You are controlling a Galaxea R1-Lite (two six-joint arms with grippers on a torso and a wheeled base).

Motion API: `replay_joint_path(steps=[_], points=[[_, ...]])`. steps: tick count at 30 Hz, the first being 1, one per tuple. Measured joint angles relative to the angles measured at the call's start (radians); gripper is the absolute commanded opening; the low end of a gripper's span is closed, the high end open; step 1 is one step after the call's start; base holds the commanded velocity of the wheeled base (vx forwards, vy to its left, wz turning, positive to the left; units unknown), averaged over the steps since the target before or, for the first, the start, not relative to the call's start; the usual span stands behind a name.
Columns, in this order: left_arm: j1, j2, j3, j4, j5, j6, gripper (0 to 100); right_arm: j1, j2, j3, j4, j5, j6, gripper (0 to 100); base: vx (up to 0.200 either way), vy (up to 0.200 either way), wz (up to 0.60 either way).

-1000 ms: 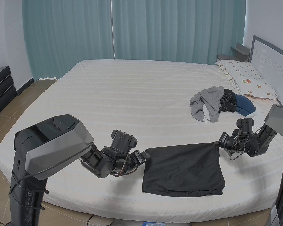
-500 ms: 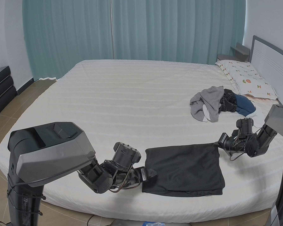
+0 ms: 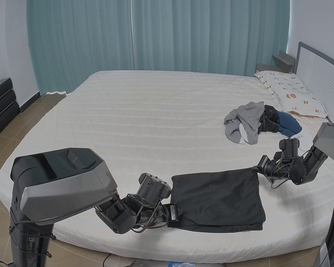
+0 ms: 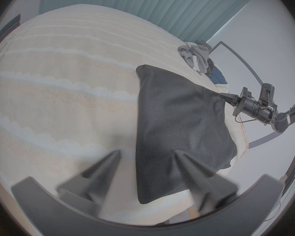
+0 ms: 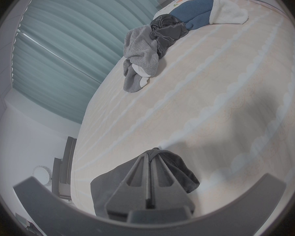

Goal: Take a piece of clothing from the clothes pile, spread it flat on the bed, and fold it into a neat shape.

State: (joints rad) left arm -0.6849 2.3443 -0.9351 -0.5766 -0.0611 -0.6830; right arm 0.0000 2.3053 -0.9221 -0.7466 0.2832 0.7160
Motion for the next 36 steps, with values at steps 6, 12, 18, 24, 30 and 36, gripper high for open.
replay_joint_path(steps=[6,12,18,24,30,36], points=[[0.001,0.000,-0.001,0.000,0.001,-0.005,0,0.000,-0.004,0.002,0.000,0.000,0.000,0,0.000,0.000,0.00],[0.001,-0.005,0.013,0.006,0.000,-0.011,0,0.000,-0.007,0.004,0.000,0.000,0.001,0,0.000,0.000,0.00],[0.001,-0.012,0.031,0.008,-0.001,-0.013,0,0.000,-0.008,-0.001,0.000,0.000,0.002,0,0.000,0.000,0.00],[0.001,-0.020,0.039,0.012,-0.002,-0.014,0,-0.001,-0.007,-0.004,-0.001,-0.001,0.002,0,0.000,0.000,0.00],[0.001,-0.025,0.041,0.028,-0.007,-0.016,0,-0.003,-0.003,-0.007,0.000,-0.002,0.000,0,0.000,0.000,0.00],[0.001,-0.030,0.039,0.048,-0.015,-0.016,100,0.000,0.004,-0.002,0.000,-0.003,-0.002,100,0.000,0.000,0.00]])
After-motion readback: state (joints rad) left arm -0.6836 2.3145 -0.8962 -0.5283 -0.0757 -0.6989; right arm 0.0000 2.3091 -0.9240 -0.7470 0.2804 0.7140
